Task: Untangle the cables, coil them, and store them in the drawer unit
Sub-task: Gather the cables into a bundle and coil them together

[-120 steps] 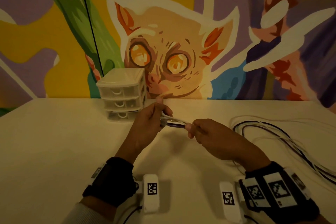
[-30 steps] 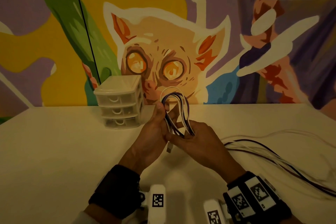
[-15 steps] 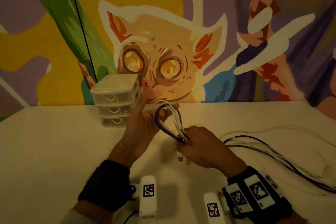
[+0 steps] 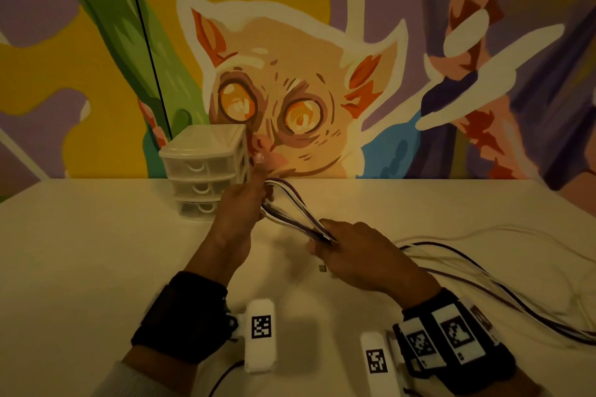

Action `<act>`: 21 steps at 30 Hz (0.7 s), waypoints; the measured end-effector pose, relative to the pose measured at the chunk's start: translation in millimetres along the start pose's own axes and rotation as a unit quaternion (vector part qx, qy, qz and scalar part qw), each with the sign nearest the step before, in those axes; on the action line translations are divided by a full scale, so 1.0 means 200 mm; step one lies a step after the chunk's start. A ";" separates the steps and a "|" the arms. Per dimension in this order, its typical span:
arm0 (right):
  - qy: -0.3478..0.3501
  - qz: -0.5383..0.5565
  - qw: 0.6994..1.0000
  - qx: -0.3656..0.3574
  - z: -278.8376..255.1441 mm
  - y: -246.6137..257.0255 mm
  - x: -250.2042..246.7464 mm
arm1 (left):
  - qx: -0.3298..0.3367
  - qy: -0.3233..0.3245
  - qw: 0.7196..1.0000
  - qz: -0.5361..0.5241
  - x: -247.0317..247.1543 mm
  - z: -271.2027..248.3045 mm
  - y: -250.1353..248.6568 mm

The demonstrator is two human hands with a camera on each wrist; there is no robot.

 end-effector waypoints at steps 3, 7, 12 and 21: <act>-0.002 -0.016 1.000 0.004 -0.01 0.00 -0.01 | -0.025 0.089 0.986 -0.142 0.09 -0.01 0.00; 0.020 -0.013 1.000 0.019 -0.03 -0.02 -0.01 | -0.029 0.198 0.960 -0.196 0.20 -0.03 -0.02; 0.037 0.000 0.999 -0.013 -0.02 0.01 0.04 | -0.016 0.148 0.951 -0.270 0.21 -0.03 -0.04; -0.051 -0.072 0.995 -0.052 -0.03 0.09 0.00 | 0.015 0.032 0.956 -0.292 0.12 0.01 -0.05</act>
Point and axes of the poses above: each hand's wrist, its own z-axis towards the middle knuckle, its own x-axis out of the palm, y = z × x, the point moved 9 cm from there along z, towards the middle knuckle, and after that the axes turned 8 degrees about z, right-handed, at the moved point
